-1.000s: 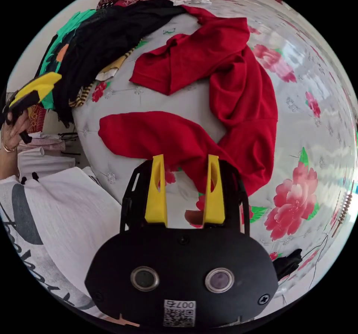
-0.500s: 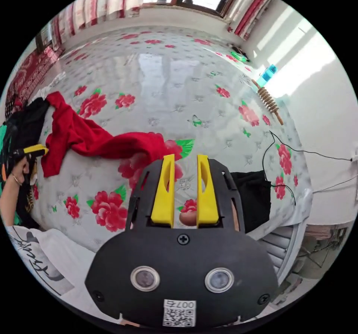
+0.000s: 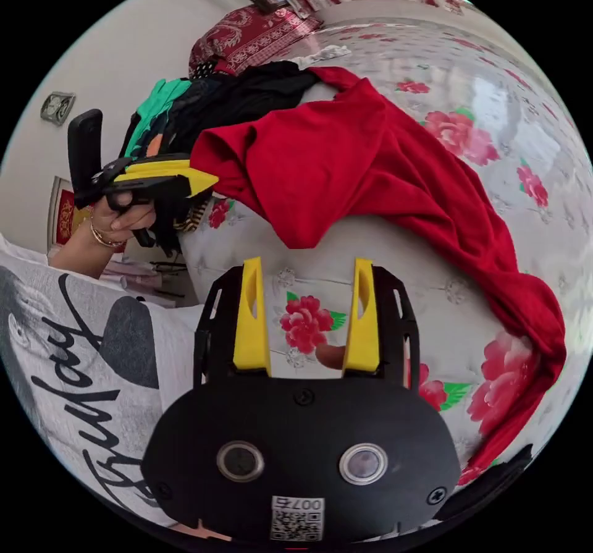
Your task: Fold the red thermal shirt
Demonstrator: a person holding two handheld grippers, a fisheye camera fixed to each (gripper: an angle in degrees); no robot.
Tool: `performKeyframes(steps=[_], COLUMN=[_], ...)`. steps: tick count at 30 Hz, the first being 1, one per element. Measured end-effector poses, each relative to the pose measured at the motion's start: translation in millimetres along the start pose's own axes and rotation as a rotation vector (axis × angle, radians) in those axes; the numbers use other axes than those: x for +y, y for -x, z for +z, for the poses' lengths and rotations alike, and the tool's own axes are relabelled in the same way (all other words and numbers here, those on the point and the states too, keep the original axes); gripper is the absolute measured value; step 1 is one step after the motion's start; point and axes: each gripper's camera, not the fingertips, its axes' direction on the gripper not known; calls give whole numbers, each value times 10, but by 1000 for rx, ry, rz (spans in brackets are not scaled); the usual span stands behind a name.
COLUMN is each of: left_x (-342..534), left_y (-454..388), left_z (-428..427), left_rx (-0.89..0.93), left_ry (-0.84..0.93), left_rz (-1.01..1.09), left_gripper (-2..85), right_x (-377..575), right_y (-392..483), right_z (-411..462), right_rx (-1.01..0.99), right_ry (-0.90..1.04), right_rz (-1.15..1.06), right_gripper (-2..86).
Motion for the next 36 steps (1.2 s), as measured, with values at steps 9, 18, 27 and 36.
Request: performKeyframes(steps=[9,18,27,36], left_x=[712,741,560,957], left_y=[-337,-835,-1427,-1410], left_z=[-358,-343,-102,-252], left_rx=[-150,-185,-53,-149], left_ry=[40,-2,18,17], left_rz=[-115,67,201,42], left_gripper=[4,91,123,148], right_x=[112,873,1118,1389], right_y=[401,746,1519,2255], right_z=[-361,-1513,-2073,-2983], right_rx=[122,299,285,183], right_ry=[4,-177,-258,-481], right_rz=[-31,44,-51,-109], right_gripper=[76,72,31,7])
